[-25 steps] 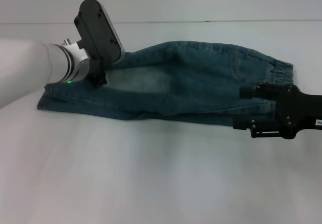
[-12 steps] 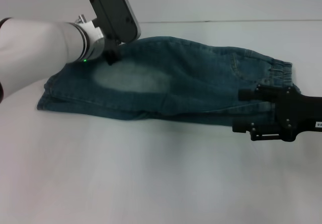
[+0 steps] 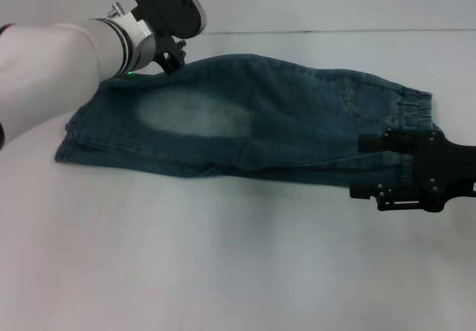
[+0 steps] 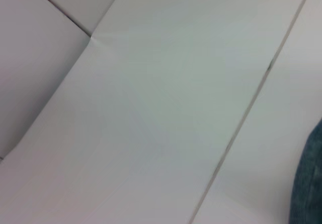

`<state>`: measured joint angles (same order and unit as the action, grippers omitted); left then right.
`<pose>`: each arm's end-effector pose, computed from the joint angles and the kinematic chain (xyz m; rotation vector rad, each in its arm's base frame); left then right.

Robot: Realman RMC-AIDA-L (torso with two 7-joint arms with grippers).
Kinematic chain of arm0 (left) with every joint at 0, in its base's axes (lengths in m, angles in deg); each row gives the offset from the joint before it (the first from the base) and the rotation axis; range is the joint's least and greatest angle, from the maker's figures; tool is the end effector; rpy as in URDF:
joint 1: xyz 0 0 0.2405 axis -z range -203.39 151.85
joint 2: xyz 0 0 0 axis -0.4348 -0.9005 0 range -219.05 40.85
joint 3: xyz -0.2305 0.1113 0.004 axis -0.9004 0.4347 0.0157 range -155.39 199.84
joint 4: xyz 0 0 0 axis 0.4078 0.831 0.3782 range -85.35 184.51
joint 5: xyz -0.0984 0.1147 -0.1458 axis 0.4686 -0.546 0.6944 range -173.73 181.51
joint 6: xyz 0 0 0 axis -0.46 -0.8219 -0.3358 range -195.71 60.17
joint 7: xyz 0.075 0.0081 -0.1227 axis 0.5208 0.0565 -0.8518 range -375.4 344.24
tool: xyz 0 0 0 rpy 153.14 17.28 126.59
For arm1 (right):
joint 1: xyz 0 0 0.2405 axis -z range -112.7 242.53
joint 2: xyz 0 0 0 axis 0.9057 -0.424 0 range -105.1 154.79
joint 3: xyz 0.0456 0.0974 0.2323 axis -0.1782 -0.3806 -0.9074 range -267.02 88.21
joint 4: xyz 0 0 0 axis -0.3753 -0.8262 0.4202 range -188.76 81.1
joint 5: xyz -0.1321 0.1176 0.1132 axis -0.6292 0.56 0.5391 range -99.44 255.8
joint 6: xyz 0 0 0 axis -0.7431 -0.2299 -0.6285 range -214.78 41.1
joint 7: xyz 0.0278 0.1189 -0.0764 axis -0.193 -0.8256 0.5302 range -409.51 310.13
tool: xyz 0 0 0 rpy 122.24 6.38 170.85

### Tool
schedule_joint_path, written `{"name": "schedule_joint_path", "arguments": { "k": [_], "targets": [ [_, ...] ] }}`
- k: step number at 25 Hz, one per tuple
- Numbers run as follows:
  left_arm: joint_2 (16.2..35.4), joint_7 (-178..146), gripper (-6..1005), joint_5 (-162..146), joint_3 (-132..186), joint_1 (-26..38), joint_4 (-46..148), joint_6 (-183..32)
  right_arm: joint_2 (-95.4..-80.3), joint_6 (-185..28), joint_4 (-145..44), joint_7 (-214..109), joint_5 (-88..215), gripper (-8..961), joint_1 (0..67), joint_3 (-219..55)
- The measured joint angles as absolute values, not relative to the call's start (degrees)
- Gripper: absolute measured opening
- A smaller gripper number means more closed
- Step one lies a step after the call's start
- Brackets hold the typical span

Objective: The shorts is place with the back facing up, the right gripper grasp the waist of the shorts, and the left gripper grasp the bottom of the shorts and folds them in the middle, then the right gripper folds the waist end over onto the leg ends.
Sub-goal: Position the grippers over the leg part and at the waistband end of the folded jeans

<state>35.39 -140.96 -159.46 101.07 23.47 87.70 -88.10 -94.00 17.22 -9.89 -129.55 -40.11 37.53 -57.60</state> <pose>-0.1746 0.4704 -0.0587 -2.1879 -0.0362 0.3227 0.2659 0.2993 0.0321 -2.7894 0.5808 0.8093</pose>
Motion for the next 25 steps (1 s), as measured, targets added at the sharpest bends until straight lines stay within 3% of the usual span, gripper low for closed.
{"name": "schedule_joint_path", "arguments": {
  "k": [9, 20, 25],
  "targets": [
    [35.35, -143.1, 356, -158.6, 97.4, 17.3, 104.1, -110.2, -93.79, 16.6, -9.6, -129.7, -40.0, 915, 37.6, -58.1],
    [35.22, -142.7, 824, -159.8, 97.4, 10.0, 112.4, -116.1, -94.41, 16.6, -9.8, -129.8, -40.0, 915, 36.3, -57.6],
    [34.97, -141.6, 839, -159.9, 97.6, 10.9, 106.9, -108.7, -94.57, 17.1, -10.5, -129.8, -40.1, 915, 36.2, -57.0]
  ]
}}
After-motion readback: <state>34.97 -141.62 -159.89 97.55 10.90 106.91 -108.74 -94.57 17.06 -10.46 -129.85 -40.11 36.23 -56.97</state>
